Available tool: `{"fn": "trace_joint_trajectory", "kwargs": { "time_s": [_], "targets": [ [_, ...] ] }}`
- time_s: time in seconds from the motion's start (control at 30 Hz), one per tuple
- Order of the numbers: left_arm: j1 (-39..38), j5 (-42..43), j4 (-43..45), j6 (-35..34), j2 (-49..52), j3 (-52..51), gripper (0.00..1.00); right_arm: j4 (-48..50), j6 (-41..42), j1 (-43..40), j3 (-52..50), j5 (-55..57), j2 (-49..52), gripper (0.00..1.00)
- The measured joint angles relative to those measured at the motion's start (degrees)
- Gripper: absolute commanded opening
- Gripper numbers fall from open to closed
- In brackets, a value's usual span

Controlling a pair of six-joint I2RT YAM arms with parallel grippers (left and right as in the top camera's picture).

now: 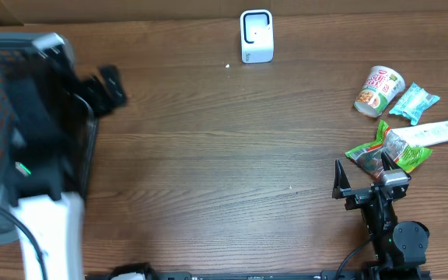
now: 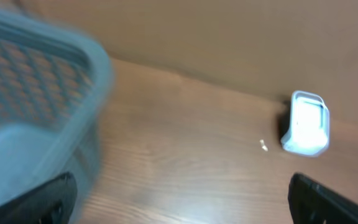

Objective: Scan the item barcode

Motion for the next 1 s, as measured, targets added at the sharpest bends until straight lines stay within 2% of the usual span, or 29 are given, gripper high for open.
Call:
{"fn": "trace_joint_trajectory", "kwargs": {
  "time_s": [0.17,0.3,0.5,0.83,1.0],
  "targets": [
    [-2.47,1.46,20.50,-0.26,-16.90,-26.10,1.00,-0.04,0.00,0.00,0.00,0.02,-0.07,1.00],
    [-2.45,1.62,31.89,-0.48,-28.30,-41.55,1.00,-0.02,-0.02,0.00,0.00,-0.02,-0.07,1.00],
    [-2.45,2.34,36.70,0.94,-40.94,-54.27,1.00,0.00,0.00,0.00,0.00,-0.02,-0.04,1.00],
    [-2.45,3.72,38.38,16.63,-56.46,-64.78,1.00,-0.04,-0.02,0.00,0.00,0.00,-0.07,1.00],
    [-2.47,3.06,39.26,20.28,-61.22,-69.13,1.00,-0.02,-0.02,0.00,0.00,-0.02,-0.07,1.00]
  ]
}}
